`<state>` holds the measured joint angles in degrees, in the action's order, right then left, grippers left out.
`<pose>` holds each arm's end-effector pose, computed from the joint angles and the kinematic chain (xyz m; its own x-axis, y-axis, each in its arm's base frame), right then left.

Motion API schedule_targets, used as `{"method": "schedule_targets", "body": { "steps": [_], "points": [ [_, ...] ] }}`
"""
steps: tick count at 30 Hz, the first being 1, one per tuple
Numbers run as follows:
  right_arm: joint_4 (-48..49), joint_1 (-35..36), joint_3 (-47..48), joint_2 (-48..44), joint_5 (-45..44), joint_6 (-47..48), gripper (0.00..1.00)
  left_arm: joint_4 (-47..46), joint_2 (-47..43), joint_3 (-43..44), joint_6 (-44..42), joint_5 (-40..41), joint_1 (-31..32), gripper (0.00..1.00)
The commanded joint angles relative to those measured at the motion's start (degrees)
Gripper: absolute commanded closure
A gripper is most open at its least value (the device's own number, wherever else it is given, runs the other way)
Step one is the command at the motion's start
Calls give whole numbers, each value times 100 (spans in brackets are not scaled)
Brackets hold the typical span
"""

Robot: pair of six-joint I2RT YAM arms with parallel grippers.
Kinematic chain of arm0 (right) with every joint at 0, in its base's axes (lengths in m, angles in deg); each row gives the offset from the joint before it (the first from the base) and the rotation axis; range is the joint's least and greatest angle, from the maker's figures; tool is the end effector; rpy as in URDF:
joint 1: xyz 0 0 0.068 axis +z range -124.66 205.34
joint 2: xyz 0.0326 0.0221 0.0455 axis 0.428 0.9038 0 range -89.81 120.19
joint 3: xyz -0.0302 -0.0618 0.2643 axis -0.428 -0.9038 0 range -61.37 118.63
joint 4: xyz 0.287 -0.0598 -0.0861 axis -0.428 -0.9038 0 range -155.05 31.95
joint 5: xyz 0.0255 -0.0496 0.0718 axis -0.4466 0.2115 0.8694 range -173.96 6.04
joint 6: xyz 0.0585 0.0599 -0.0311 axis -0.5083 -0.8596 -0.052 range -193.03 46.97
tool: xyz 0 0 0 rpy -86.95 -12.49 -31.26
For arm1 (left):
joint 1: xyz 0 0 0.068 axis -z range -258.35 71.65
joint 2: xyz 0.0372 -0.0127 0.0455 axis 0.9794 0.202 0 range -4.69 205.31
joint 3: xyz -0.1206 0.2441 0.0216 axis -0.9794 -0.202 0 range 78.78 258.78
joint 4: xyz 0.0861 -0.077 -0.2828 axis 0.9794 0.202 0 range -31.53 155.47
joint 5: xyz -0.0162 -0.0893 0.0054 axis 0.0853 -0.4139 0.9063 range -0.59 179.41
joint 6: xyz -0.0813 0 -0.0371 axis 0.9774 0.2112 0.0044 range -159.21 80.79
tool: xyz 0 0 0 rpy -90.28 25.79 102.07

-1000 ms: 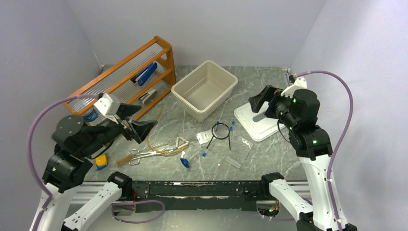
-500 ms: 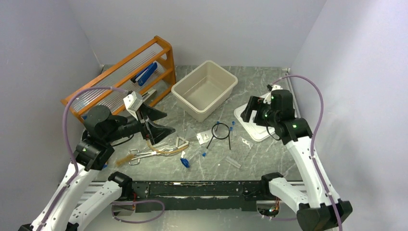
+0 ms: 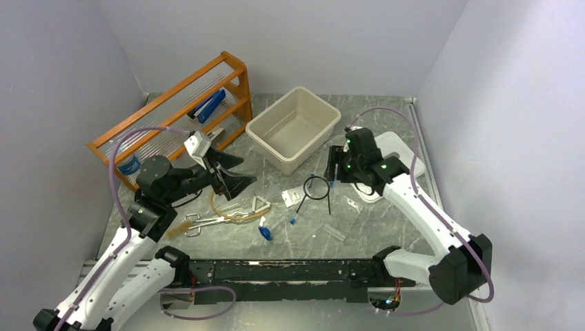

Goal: Organize the chemistry lab equipment

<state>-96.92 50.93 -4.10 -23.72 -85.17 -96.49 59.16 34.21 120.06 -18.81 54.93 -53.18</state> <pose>0.2836 0.1340 0.2562 -0.7786 0.0684 -0.6237 -0.1189 0.9599 0.2537 0.2004 -0.1441 0.3556 -0.2756 -0.1880 -0.9427 0.8179 0.4694 -0.3327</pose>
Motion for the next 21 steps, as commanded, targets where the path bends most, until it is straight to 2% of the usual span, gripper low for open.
{"method": "schedule_targets", "body": {
  "steps": [1,4,8,11,14,21],
  "points": [
    [164,539,-28,351,-548,-373,35,-643,77,-141,-55,407,-47,12],
    [112,904,-34,514,-1218,-732,39,-353,206,-78,-194,950,-47,12],
    [28,1185,21,807,-1696,-899,48,-295,326,-142,-229,923,-47,12],
    [28,1276,64,1052,-1636,-822,57,-129,477,-84,-229,676,-47,13],
    [254,1323,-29,1162,-1362,-636,63,274,614,96,-245,757,-47,13],
    [694,1340,-188,1152,-1081,-260,78,290,466,45,-224,899,-47,13]
  ]
}}
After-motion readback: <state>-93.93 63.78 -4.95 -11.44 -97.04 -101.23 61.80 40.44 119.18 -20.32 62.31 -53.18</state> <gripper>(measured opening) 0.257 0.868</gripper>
